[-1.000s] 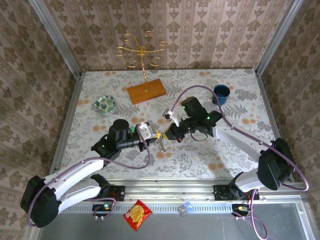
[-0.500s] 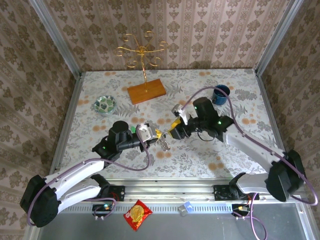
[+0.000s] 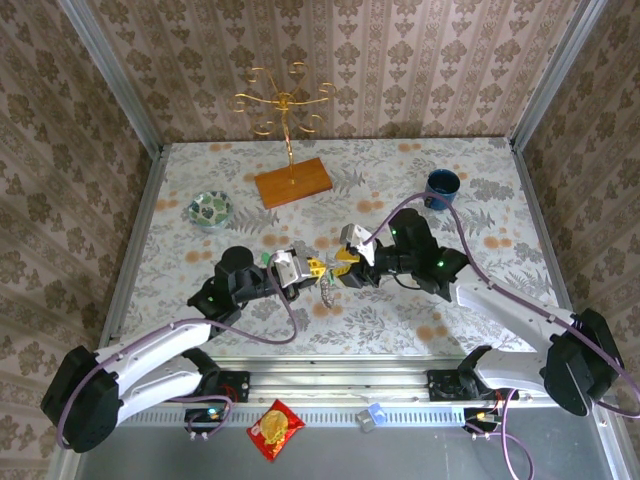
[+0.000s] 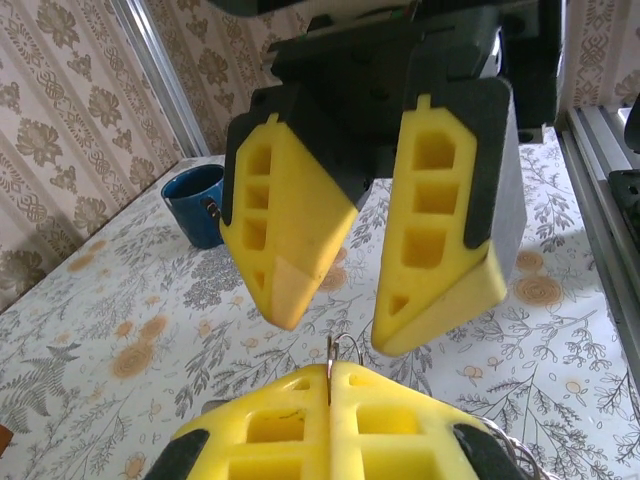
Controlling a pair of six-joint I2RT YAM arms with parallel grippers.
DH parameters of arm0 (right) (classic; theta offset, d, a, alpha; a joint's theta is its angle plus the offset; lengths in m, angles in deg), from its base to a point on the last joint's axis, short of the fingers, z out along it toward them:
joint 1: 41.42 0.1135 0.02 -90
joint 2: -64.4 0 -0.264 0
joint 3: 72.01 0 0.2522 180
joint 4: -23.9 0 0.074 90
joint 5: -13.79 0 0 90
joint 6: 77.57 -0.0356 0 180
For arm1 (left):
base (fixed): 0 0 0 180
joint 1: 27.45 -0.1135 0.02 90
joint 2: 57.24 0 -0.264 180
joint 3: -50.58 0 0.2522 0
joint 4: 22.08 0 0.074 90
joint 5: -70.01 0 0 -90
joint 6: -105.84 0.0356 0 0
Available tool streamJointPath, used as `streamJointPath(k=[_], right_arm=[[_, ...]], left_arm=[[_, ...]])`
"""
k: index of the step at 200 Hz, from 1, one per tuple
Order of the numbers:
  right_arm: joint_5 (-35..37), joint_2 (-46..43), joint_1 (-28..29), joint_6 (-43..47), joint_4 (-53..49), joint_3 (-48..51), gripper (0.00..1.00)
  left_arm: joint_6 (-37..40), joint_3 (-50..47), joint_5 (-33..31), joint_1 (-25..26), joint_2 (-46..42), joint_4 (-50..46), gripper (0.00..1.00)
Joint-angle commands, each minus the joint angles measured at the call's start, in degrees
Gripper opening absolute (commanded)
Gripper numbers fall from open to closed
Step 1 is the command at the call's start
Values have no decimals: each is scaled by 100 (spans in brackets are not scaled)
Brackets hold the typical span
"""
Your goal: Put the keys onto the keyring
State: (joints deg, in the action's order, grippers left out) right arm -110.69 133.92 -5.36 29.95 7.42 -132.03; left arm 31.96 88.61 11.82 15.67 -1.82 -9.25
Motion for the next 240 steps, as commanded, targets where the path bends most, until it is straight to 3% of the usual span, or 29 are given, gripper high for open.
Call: streamJointPath(k=[1, 34, 158, 240], right_arm=[[1, 44, 42, 104, 227, -68, 40], [-76, 53, 44, 108, 203, -34, 28], [-198, 185, 32, 24, 13, -173, 0], [-165, 247, 33, 299, -436, -199, 0]], left_arm=[[-162, -54, 200, 31, 0, 486, 0], [-148, -72, 167, 31, 6, 529, 0], [-135, -92, 160, 31, 21, 628, 0], [-135, -55, 194, 26, 38, 704, 0]])
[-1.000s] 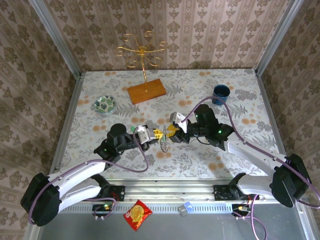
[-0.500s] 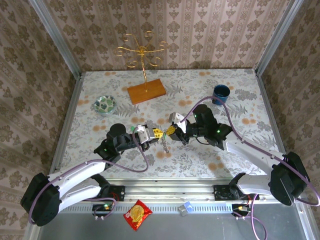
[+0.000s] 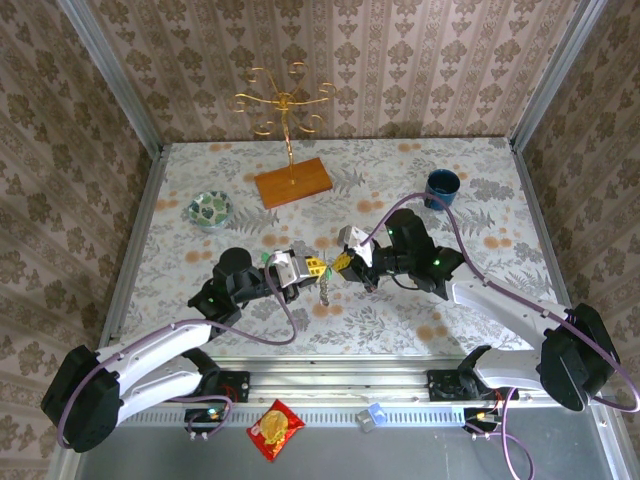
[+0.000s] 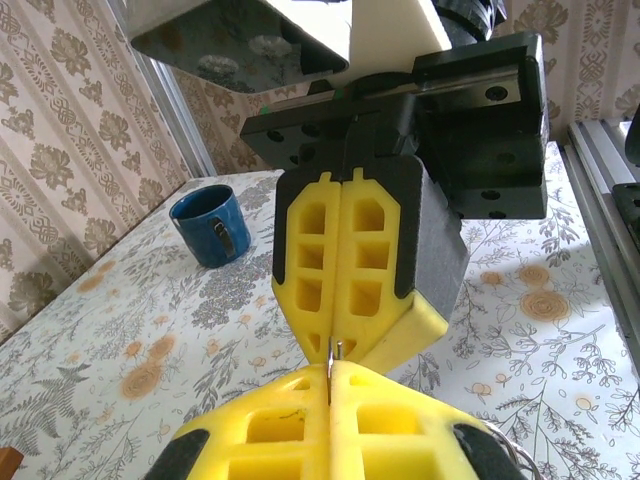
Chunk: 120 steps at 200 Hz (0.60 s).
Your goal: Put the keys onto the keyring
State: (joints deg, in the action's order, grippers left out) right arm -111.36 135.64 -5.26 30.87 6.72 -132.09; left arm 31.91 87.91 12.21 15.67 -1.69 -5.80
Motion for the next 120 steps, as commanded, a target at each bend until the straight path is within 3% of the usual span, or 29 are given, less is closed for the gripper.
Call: streamJointPath(k=[1, 21, 57, 120], right_arm=[[-97, 70, 22, 215, -372, -188, 0], [-171, -97, 22, 166, -428, -245, 0], [24, -390, 22, 187, -257, -116, 26], [-166, -151, 58, 55, 12, -170, 28]], left_arm=[[-135, 15, 155, 28, 26, 360, 0], [-114, 33, 174, 31, 35, 338, 0], [-103, 68, 242, 22, 87, 346, 0], [-158, 69, 283, 23, 106, 406, 0]])
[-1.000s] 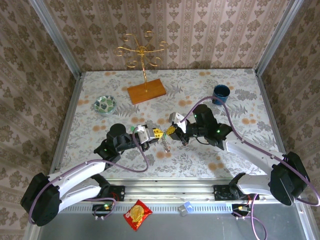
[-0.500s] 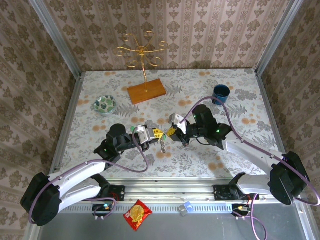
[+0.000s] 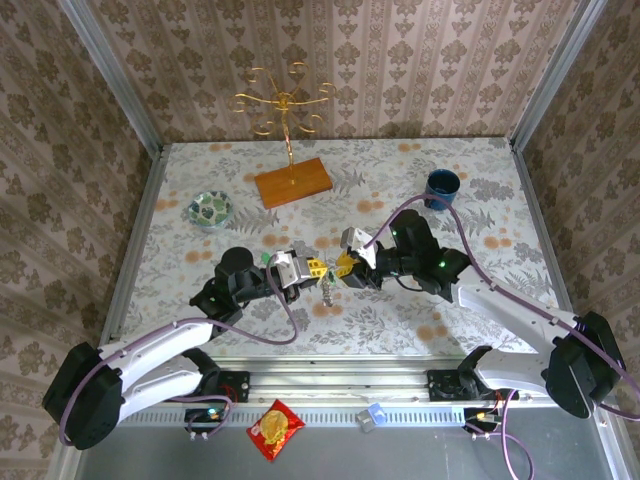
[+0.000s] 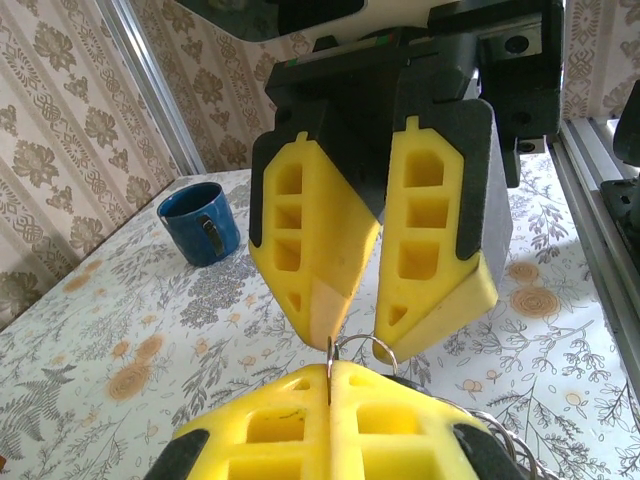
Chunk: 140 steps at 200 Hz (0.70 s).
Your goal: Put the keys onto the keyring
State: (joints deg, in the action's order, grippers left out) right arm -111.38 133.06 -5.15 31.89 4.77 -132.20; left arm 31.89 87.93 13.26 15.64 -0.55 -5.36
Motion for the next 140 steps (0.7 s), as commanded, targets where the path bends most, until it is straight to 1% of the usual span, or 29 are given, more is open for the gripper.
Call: streamJointPath(k=[1, 21, 73, 120, 140], right_arm=[[-169, 110, 51, -48, 205, -162, 28], [-99, 134, 55, -5, 114, -165, 28], [476, -5, 21, 238, -377, 71, 28], [24, -271, 11, 47, -473, 35, 30], [-31, -244, 11, 23, -510, -48, 31]], left_arm=[[-155, 66, 175, 25, -8, 362, 0], [-138, 66, 157, 32, -12, 362, 0], [-94, 65, 129, 24, -13, 368, 0], [-80, 73, 150, 32, -11, 362, 0], [-75, 75, 155, 28, -8, 360, 0]])
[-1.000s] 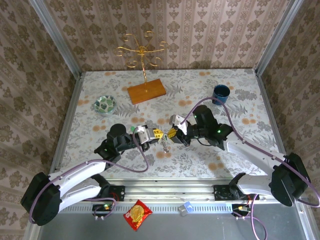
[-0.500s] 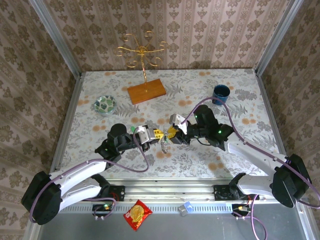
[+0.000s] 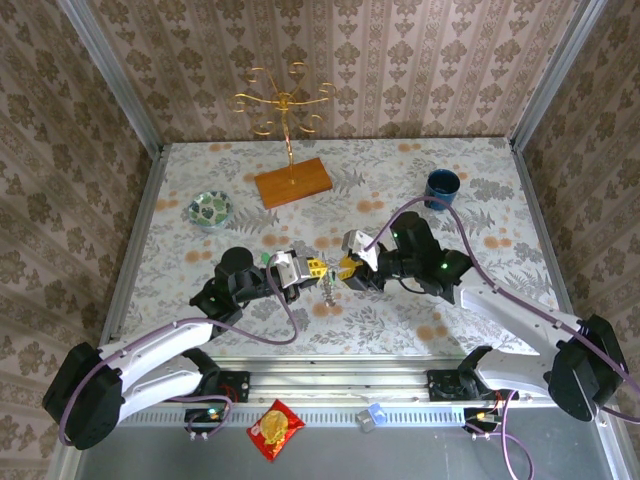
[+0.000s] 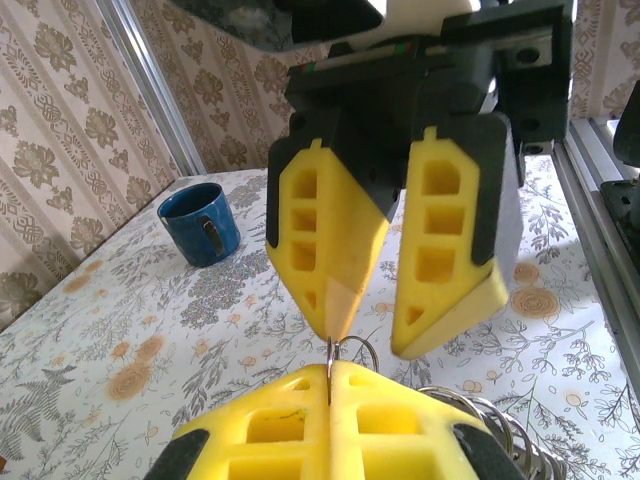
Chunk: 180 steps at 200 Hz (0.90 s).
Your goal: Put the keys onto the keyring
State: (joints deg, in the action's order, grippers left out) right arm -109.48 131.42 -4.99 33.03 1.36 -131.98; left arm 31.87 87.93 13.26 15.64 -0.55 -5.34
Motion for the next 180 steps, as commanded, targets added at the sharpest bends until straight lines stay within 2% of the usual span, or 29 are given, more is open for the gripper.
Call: streamJointPath(k=[1, 50, 99, 136, 180], right_arm=[[-227, -78, -4, -91, -164, -75, 31], [-101, 150, -4, -199, 162, -209, 28], [-320, 276, 5, -337, 372, -265, 22], [-408, 284, 5, -392, 457, -256, 21], [-262, 362, -2, -269, 259, -317, 7]], left_arm=[[-73, 75, 159, 26, -8, 359, 0], [-91, 75, 181, 24, -8, 369, 0], [-109, 66, 199, 30, 36, 404, 0], [-109, 58, 199, 31, 27, 404, 0], [-109, 58, 202, 32, 12, 430, 0]])
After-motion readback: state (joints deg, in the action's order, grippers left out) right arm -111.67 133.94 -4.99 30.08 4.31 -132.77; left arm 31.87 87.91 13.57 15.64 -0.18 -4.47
